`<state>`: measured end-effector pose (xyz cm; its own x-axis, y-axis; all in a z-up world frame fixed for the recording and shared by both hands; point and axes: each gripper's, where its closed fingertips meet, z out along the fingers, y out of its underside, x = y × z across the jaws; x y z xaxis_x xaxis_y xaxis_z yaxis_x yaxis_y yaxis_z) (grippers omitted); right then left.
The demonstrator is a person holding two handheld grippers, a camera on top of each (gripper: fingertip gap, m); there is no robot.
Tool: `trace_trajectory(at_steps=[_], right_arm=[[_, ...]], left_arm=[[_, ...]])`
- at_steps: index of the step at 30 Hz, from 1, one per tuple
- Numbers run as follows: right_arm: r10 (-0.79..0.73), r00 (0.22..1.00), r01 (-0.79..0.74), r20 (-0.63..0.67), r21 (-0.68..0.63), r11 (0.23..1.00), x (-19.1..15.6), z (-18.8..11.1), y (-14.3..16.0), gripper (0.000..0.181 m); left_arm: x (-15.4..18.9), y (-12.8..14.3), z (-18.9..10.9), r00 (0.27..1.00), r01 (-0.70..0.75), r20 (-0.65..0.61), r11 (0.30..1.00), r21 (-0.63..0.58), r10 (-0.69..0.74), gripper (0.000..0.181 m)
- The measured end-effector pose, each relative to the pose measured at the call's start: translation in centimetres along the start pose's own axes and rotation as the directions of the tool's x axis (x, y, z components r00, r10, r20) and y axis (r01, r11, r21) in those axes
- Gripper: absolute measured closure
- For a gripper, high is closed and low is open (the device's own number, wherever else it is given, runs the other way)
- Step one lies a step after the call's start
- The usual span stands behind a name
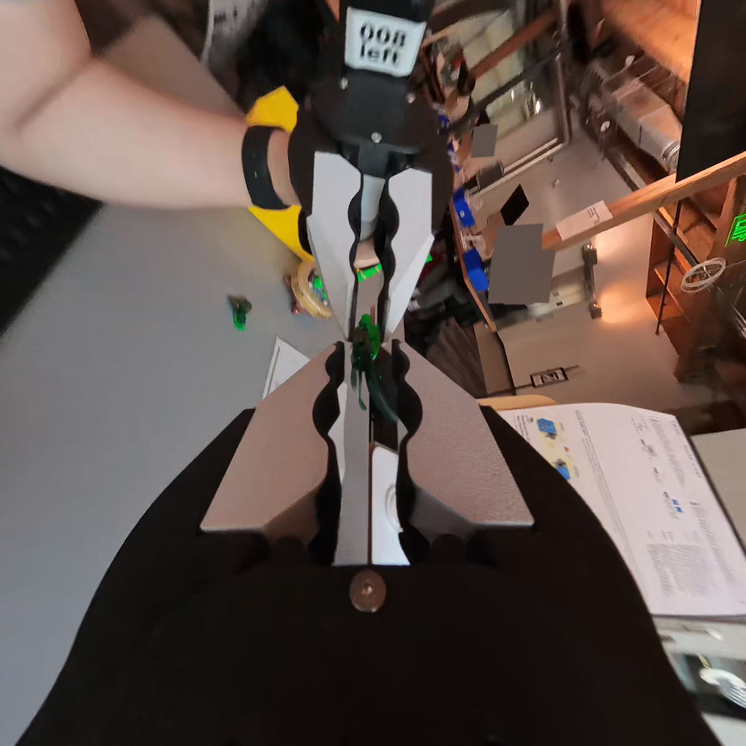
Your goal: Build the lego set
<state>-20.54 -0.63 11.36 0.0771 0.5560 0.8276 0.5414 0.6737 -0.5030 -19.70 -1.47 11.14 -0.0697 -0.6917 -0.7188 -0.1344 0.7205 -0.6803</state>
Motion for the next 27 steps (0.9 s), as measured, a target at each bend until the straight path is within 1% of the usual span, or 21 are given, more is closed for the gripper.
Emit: trace_trajectory(at_steps=[1,3,8,12,14,16,21,24,27], right_arm=[[-0.023,1.0,0.023,0.002,-0.042,0.999,-0.2,0.4,0.3,0.16],[-0.01,1.0,0.011,0.016,-0.099,0.995,-0.5,0.6,1.1,0.164],[-0.005,0.999,0.011,0.039,-0.157,0.988,-0.9,0.5,1.5,0.165],[0.008,0.999,0.0,0.039,-0.21,0.978,-0.8,0.6,2.3,0.17],[0.025,0.999,-0.017,0.041,-0.195,0.981,-0.8,0.6,2.3,0.169],[0.073,0.995,-0.061,0.062,-0.176,0.983,-1.0,0.5,2.2,0.169],[0.029,0.998,-0.018,0.054,-0.194,0.981,-1.0,0.4,2.5,0.169],[0.037,0.999,-0.031,0.028,-0.186,0.982,-0.5,0.2,2.2,0.17],[0.053,0.998,-0.049,0.025,-0.164,0.985,-0.4,0.1,1.8,0.17]], left_arm=[[0.2,0.4,0.2,1.0,-0.014,-0.003,0.999,-0.032,0.014,0.171],[0.3,1.2,0.4,0.999,-0.034,-0.006,0.996,-0.082,0.033,0.17],[0.7,1.5,0.6,0.999,-0.028,-0.034,0.995,-0.095,0.025,0.17],[0.4,2.0,1.0,0.999,-0.031,-0.015,0.993,-0.115,0.03,0.171],[0.3,2.1,1.0,0.999,-0.043,-0.005,0.993,-0.11,0.043,0.171],[0.5,2.0,1.0,0.999,-0.046,-0.016,0.993,-0.106,0.045,0.171],[0.5,2.1,1.3,1.0,-0.027,-0.019,0.994,-0.104,0.025,0.17],[0.1,1.7,1.2,1.0,-0.004,0.009,0.997,-0.073,0.005,0.17],[0.0,1.4,1.0,1.0,-0.003,0.009,0.998,-0.061,0.003,0.17]])
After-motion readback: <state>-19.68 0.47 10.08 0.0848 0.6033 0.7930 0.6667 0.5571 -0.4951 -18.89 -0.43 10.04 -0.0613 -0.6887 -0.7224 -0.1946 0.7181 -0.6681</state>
